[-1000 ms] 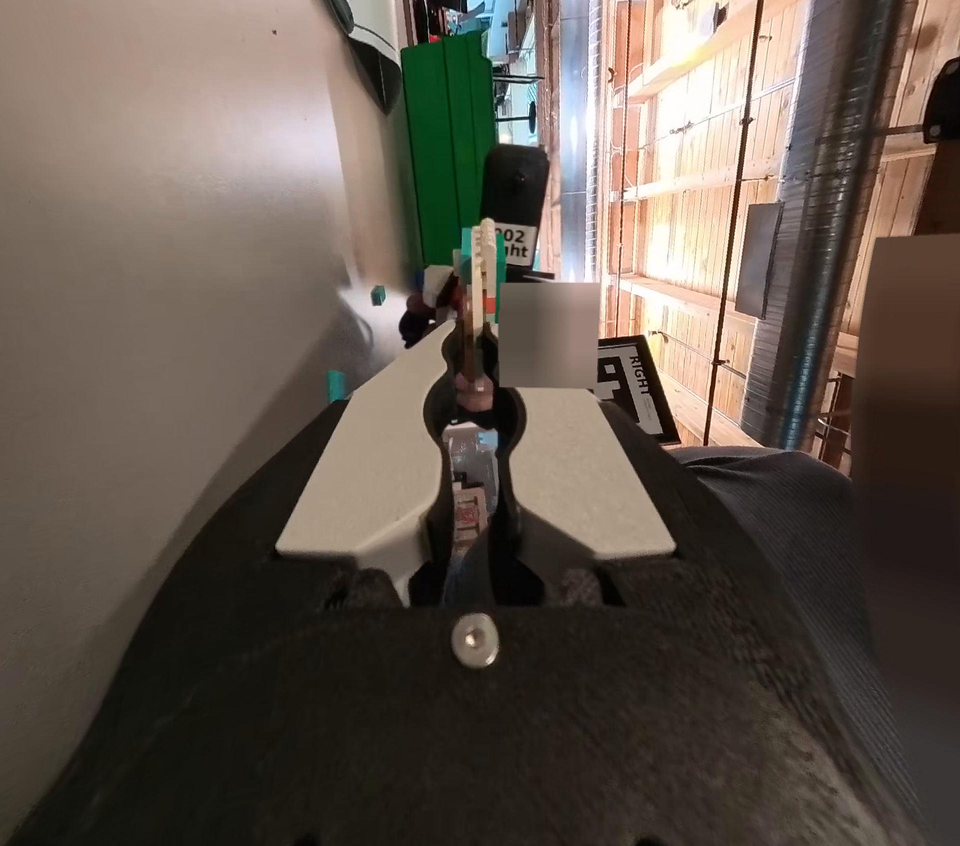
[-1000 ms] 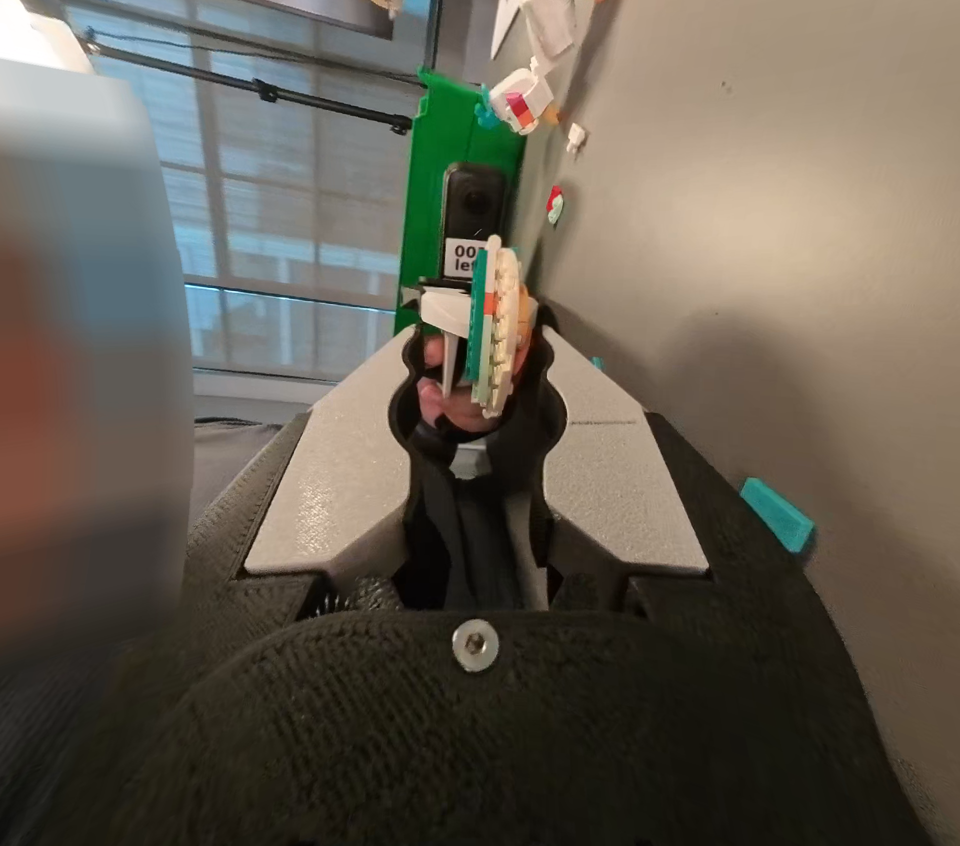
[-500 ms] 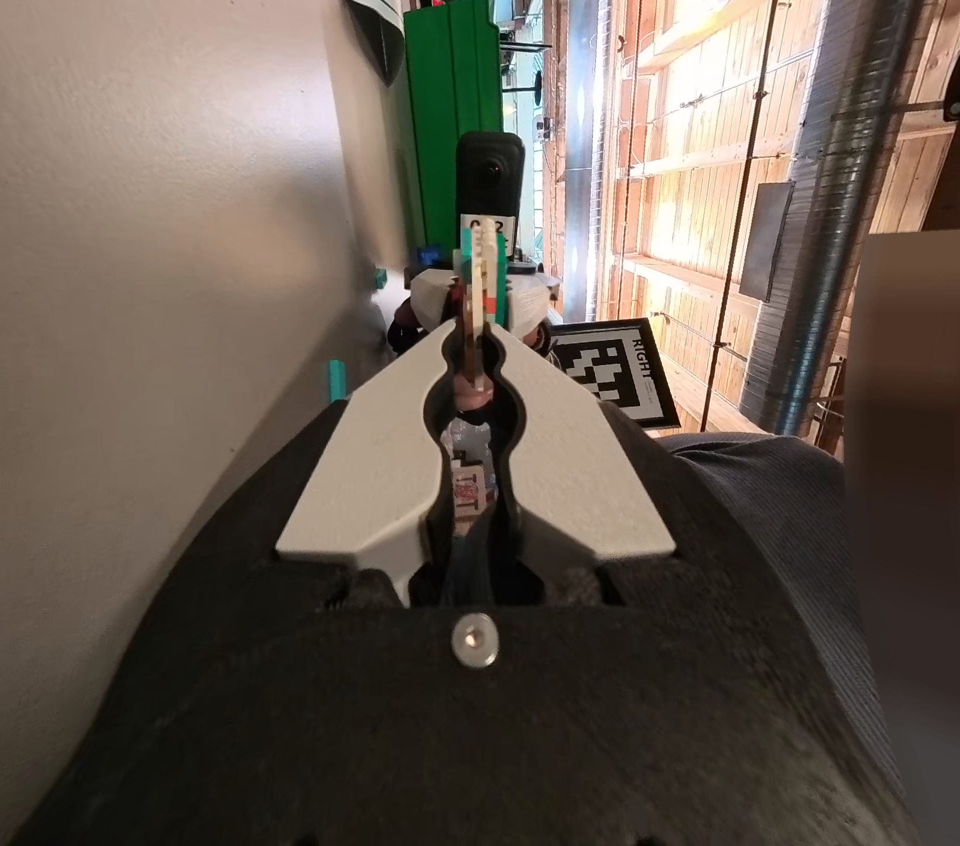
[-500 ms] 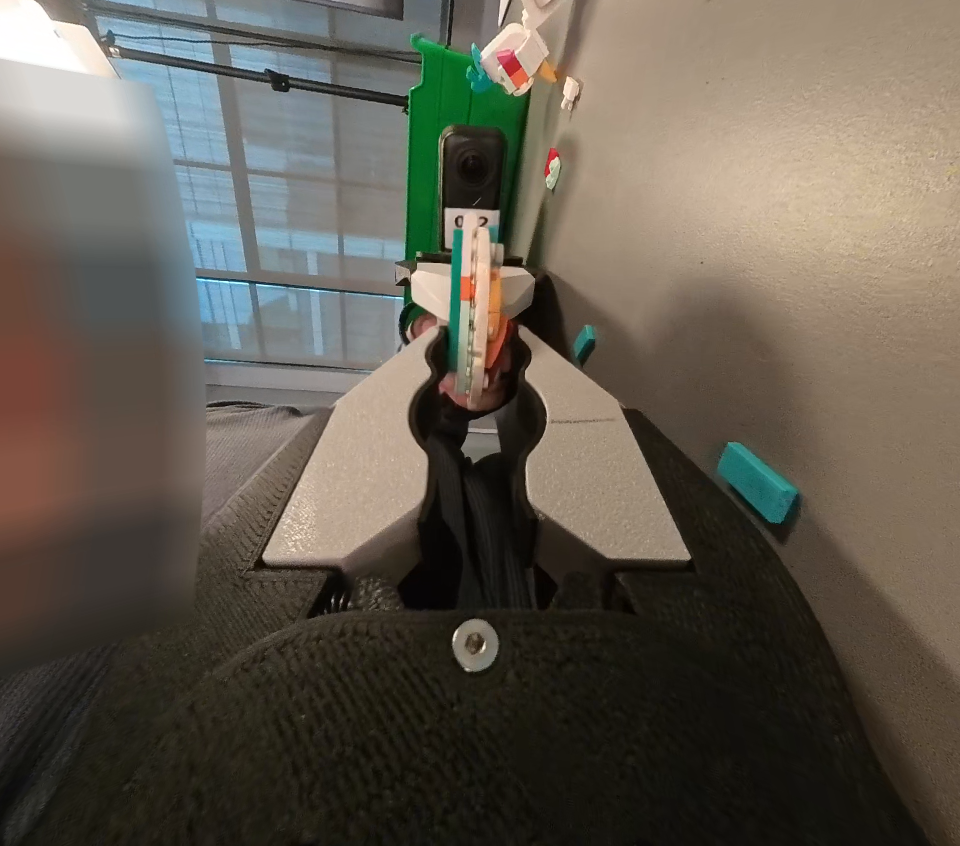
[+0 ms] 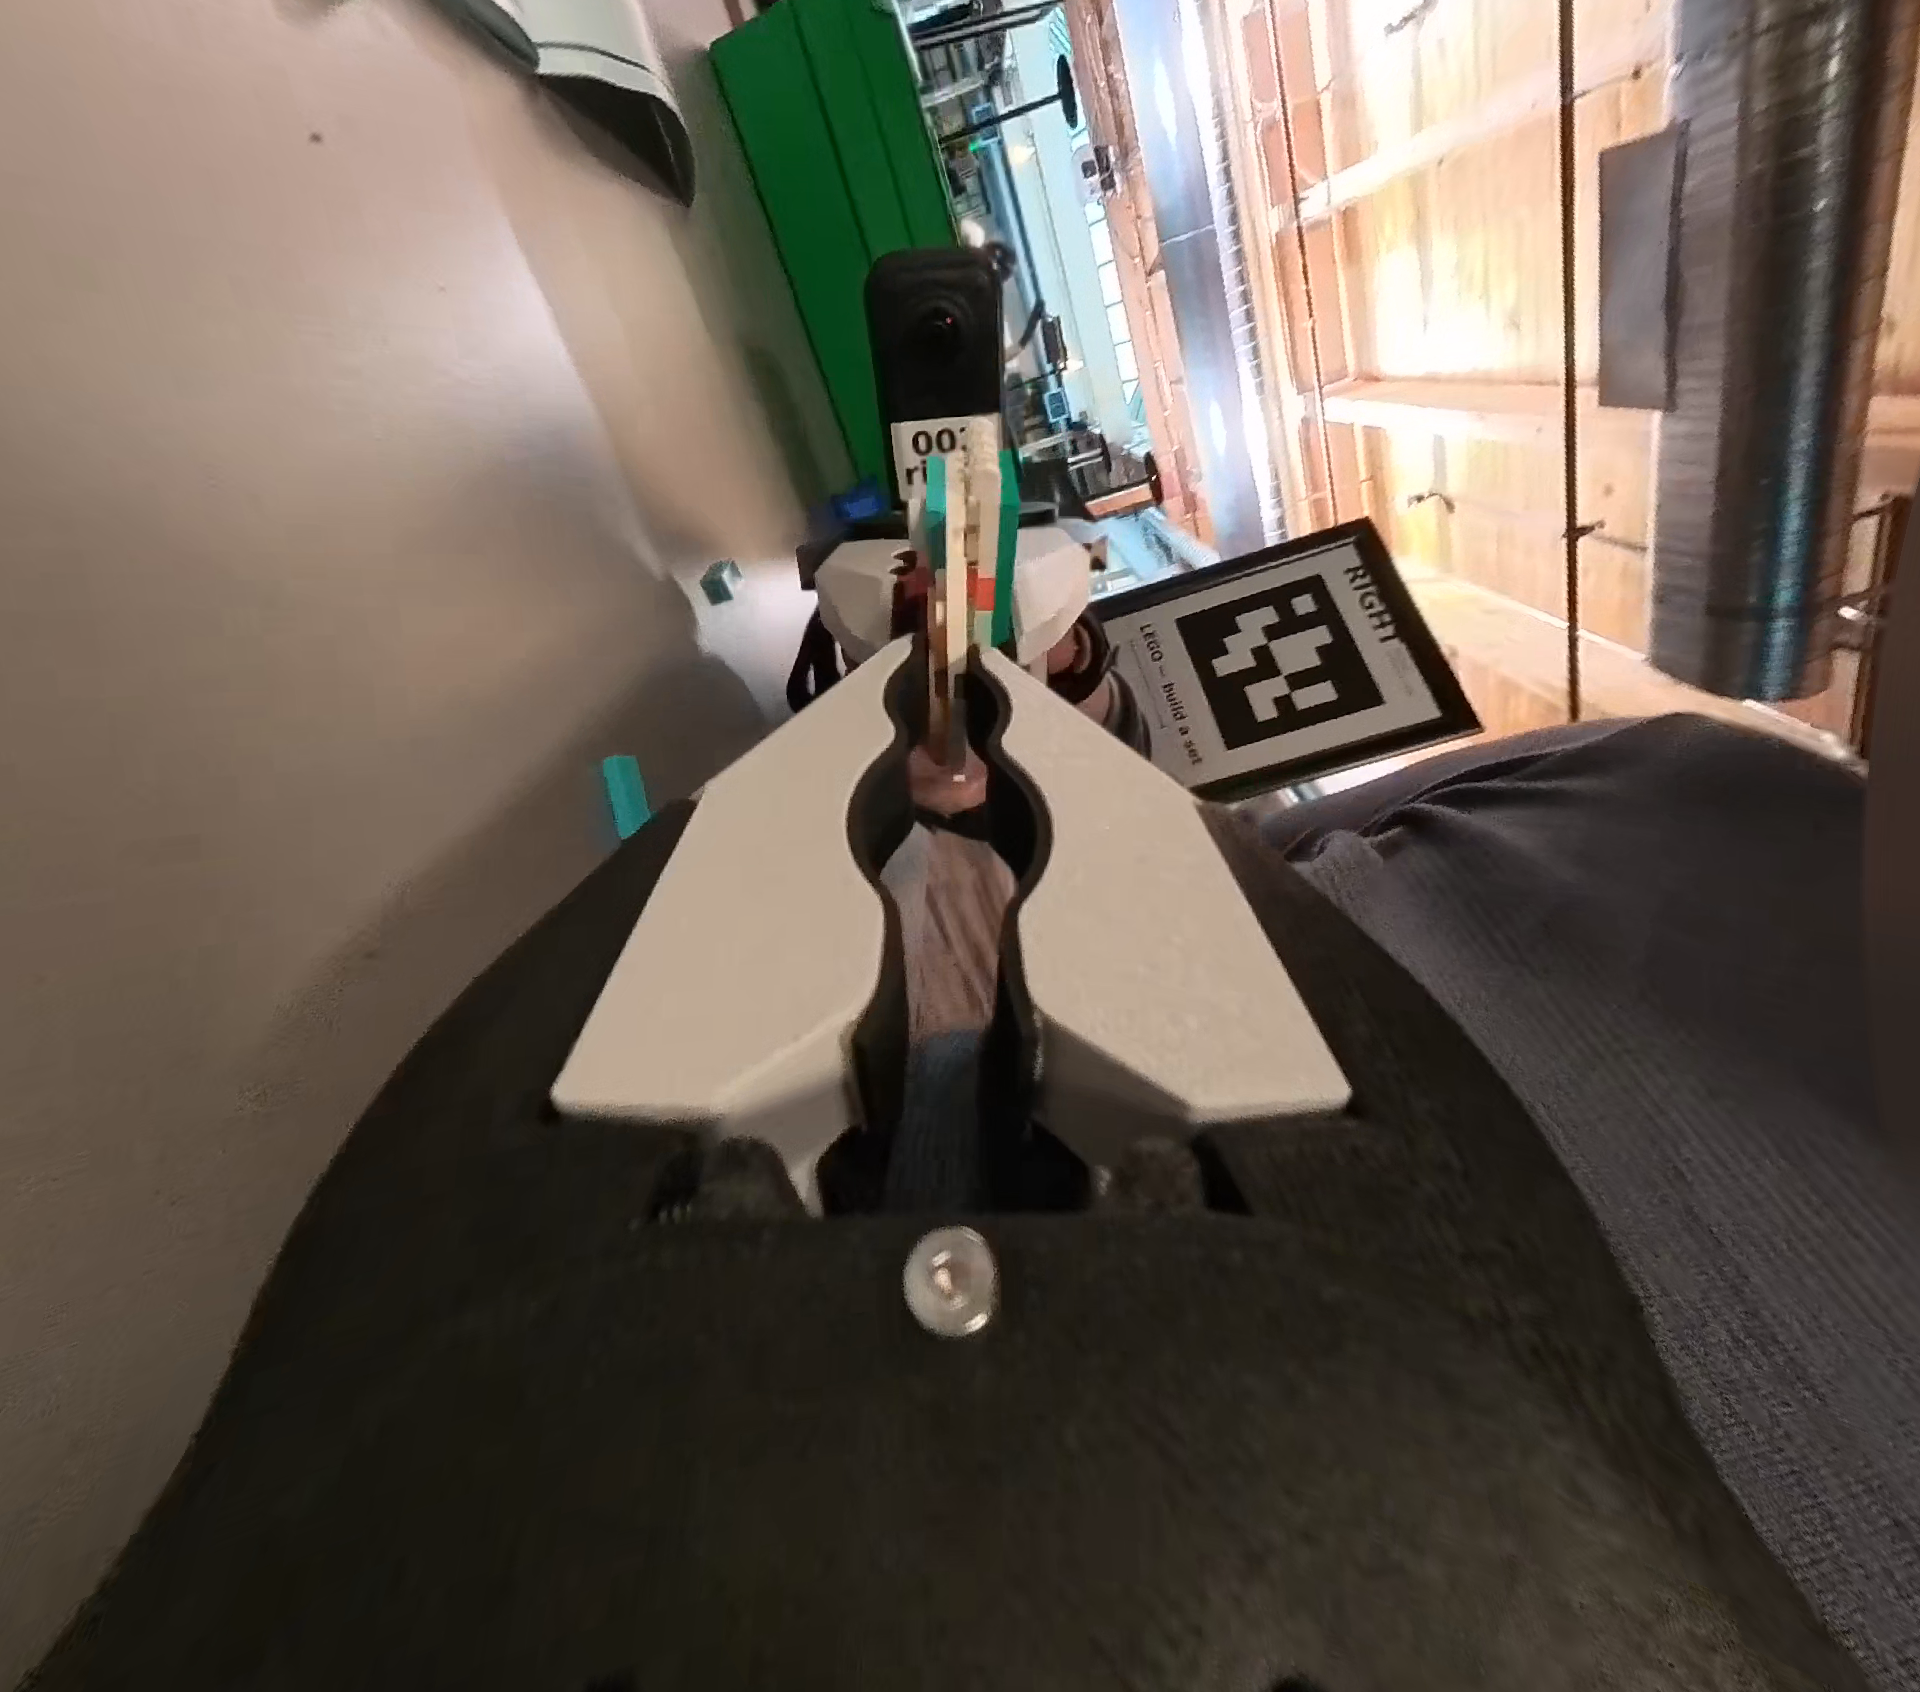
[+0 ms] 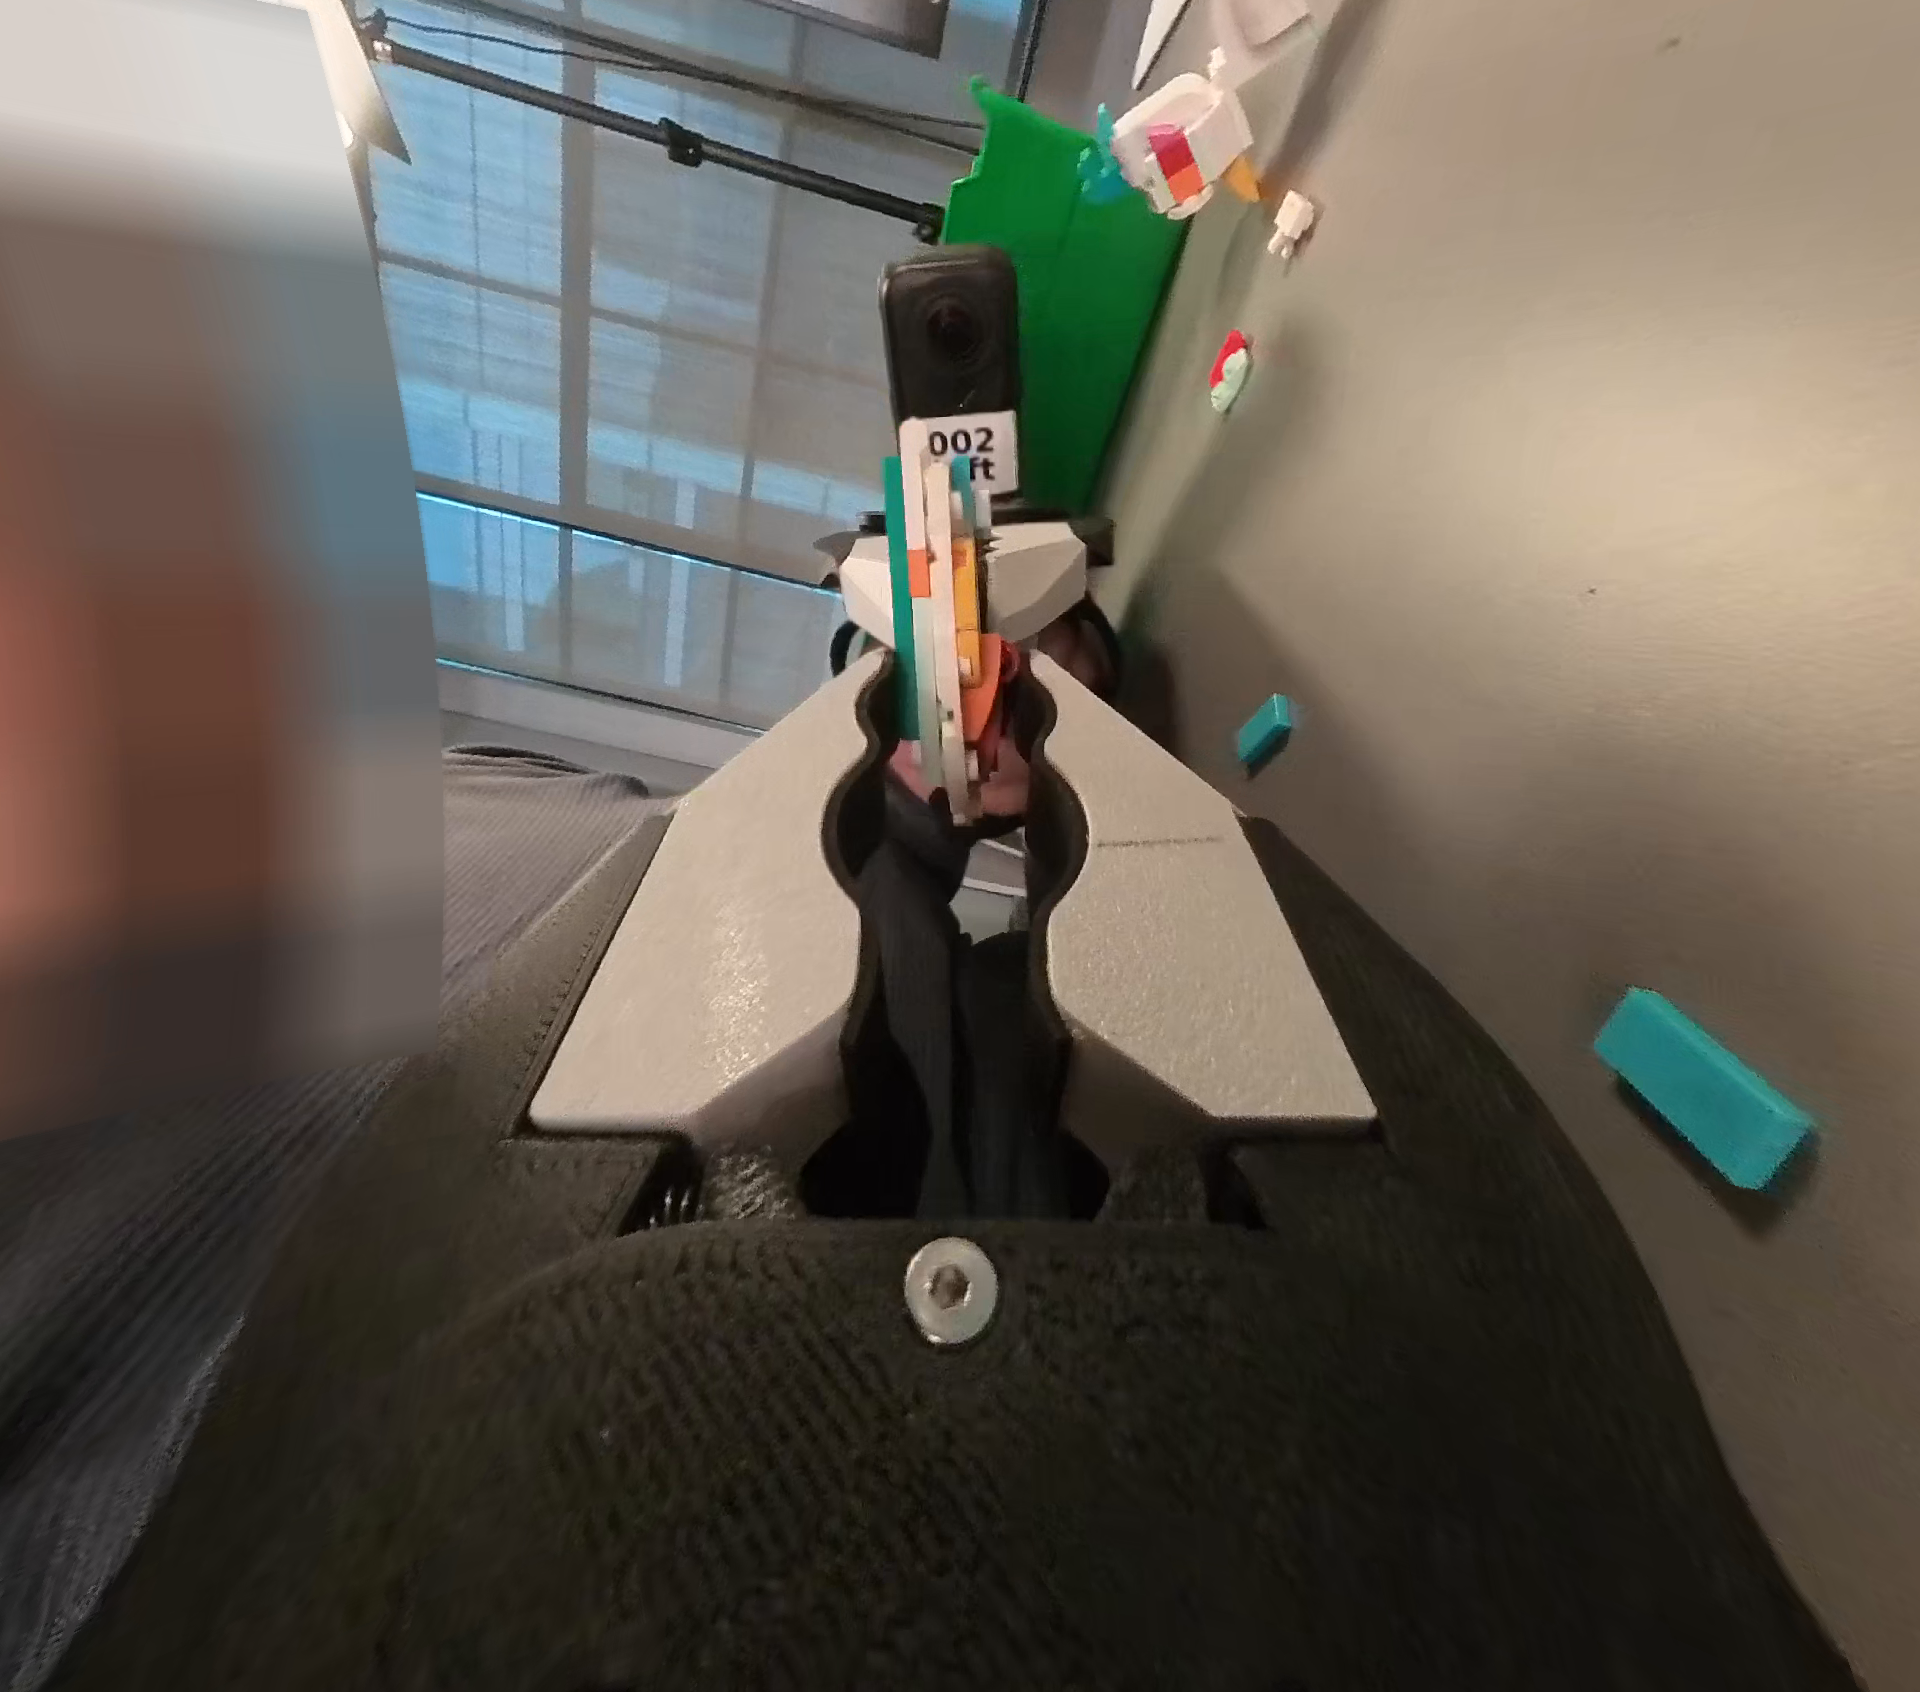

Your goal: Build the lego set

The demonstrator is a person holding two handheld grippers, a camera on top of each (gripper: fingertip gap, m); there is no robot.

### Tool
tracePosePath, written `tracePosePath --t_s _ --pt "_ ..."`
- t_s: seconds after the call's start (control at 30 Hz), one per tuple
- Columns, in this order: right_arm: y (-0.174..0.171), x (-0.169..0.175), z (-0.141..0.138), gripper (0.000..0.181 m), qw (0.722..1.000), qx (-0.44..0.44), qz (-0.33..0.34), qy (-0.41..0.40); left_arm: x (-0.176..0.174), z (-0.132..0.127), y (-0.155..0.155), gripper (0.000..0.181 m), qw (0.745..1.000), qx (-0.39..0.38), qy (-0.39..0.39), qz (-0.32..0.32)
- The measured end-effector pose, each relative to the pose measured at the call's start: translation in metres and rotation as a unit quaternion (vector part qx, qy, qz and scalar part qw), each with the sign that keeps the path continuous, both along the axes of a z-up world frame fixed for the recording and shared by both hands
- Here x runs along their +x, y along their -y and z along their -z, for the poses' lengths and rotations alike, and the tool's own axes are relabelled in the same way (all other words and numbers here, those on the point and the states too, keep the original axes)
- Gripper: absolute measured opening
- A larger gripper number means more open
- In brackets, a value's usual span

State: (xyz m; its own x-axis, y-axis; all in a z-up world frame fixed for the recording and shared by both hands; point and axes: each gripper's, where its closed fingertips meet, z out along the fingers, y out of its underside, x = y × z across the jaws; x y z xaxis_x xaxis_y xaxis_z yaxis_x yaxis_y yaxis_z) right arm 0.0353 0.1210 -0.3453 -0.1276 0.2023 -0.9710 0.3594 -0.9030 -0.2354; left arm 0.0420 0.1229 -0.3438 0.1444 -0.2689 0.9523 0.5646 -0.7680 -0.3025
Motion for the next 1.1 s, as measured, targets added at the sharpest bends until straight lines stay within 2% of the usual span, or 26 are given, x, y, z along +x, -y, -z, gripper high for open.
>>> tracePosePath --t_s 0.2,0.37,0.53,0.63,0.83,1.1 --pt "0.004 0.003 -0.004 0.019 1.0 0.022 -0.01 -0.008 0.003 -0.003 0.003 0.004 0.999 0.026 -0.026 0.011" --pt "0.01 0.005 -0.017 0.02 0.995 0.082 -0.018 -0.05 0.006 -0.017 0.009 0.004 0.992 0.104 -0.064 0.013" --pt "0.019 0.006 -0.035 0.019 0.977 0.183 -0.02 -0.104 0.006 -0.035 0.018 0.004 0.974 0.205 -0.1 0.001" --pt "0.025 0.006 -0.043 0.019 0.968 0.214 -0.021 -0.132 0.006 -0.043 0.024 0.005 0.96 0.254 -0.121 -0.003" --pt "0.035 0.009 -0.051 0.02 0.946 0.277 -0.025 -0.165 0.007 -0.049 0.034 0.004 0.937 0.307 -0.168 0.02" --pt "0.042 0.012 -0.058 0.019 0.929 0.315 -0.028 -0.194 0.009 -0.057 0.041 0.005 0.913 0.352 -0.208 0.02"
